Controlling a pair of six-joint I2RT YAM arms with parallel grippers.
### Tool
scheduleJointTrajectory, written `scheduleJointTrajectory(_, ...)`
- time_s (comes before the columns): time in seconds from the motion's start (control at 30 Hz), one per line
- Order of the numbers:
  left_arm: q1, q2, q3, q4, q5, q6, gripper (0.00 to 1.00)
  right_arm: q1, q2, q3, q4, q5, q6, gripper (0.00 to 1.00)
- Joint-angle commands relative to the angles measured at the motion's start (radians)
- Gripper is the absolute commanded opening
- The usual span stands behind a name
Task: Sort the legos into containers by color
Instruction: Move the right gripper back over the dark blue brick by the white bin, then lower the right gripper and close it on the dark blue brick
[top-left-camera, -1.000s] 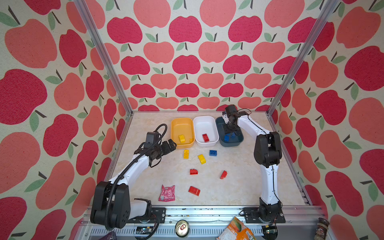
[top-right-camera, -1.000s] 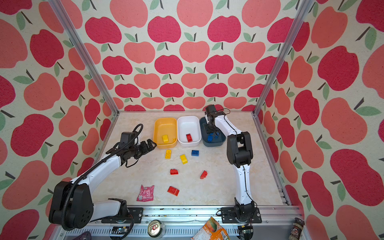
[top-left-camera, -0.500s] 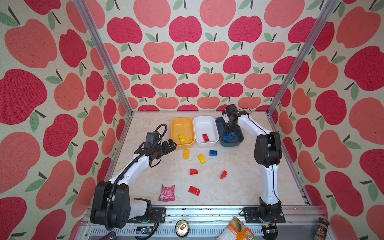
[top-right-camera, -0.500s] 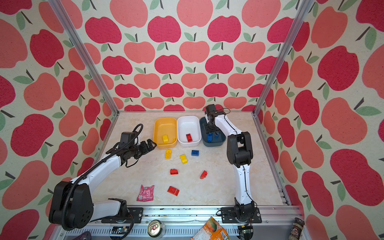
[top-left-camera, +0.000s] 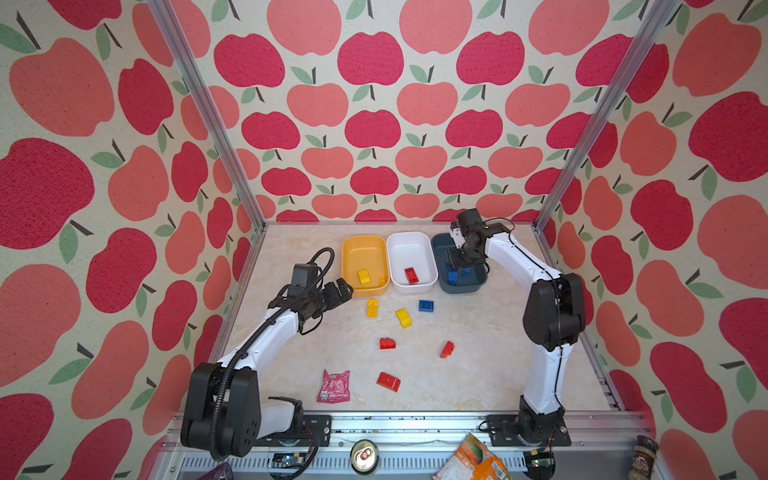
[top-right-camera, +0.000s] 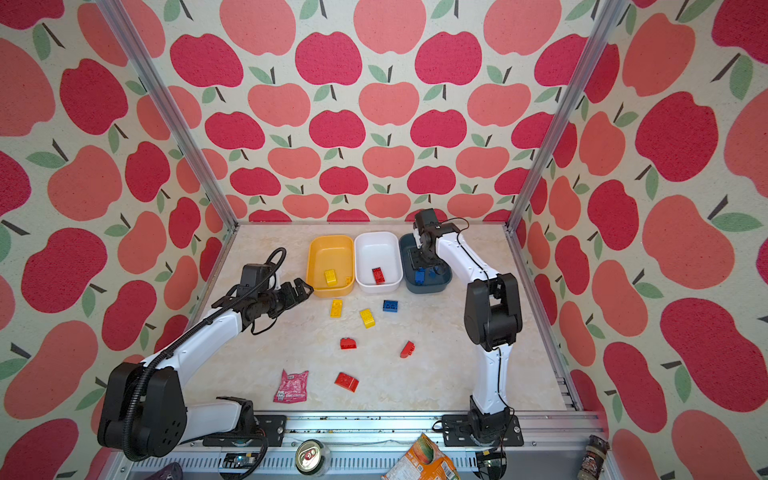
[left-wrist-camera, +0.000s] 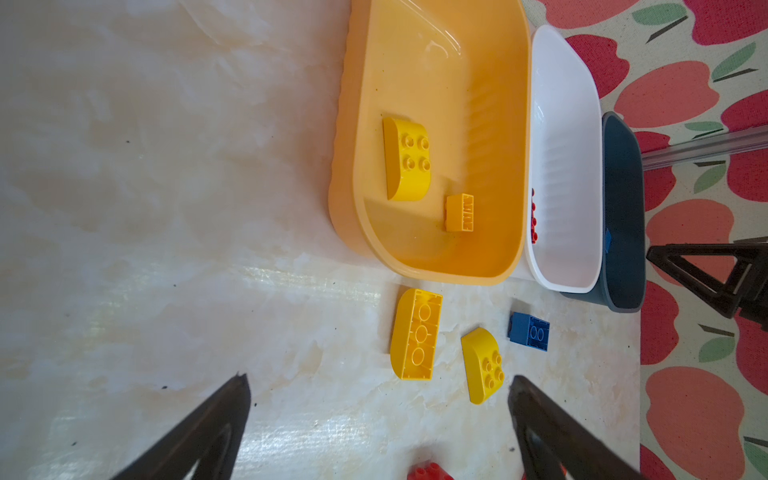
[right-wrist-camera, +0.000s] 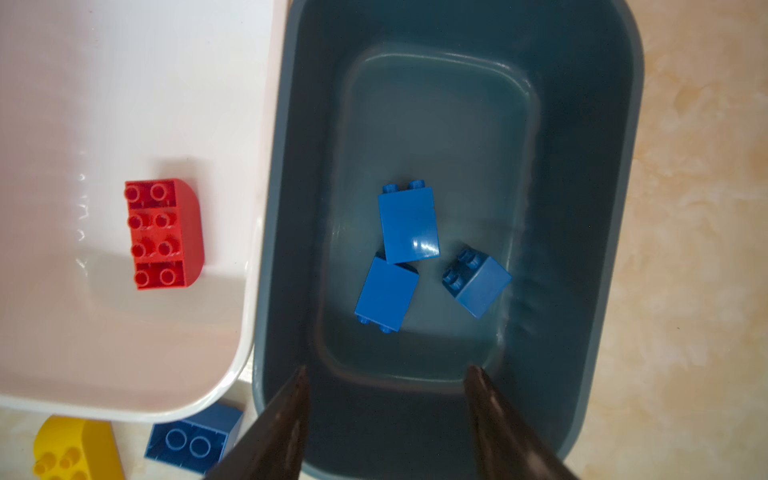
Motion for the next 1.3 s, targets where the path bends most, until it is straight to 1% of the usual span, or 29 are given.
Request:
scheduleJointTrajectory(0.0,0.005,0.006,0.008,0.004,0.012,-0.002,0.99,0.03,-0.088,-0.083,-0.01,-0.036,0.105,0.7)
scheduleJointTrajectory(0.17,0.003,0.01,0.005,0.015,0.019,-0.004,0.99,0.085,-0.189,-0.212,0.037,-0.042,0.225,0.77)
scheduleJointTrajectory(0.33,0.003,0.009,0.002,0.02,0.023,-0.003,0.99,0.152,-0.248,-0.283,0.053,-0.023,0.311,0.81)
scheduleJointTrajectory(0.43,0.003,0.009,-0.001,0.026,0.028,-0.001,0.99,0.186,-0.262,-0.31,0.068,-0.022,0.353,0.81)
scheduleJointTrajectory(0.8,0.003,0.003,-0.02,0.038,0.044,-0.001,0.99,0.29,-0.198,-0.323,0.118,-0.002,0.434,0.83)
scheduleJointTrajectory(1.1,0.002,-0.001,-0.024,0.039,0.046,-0.002,0.99,0.326,-0.15,-0.343,0.118,0.031,0.543,0.83)
scheduleJointTrajectory(1.27,0.004,0.005,-0.022,0.04,0.051,-0.002,0.99,0.331,-0.115,-0.376,0.177,0.04,0.58,0.83)
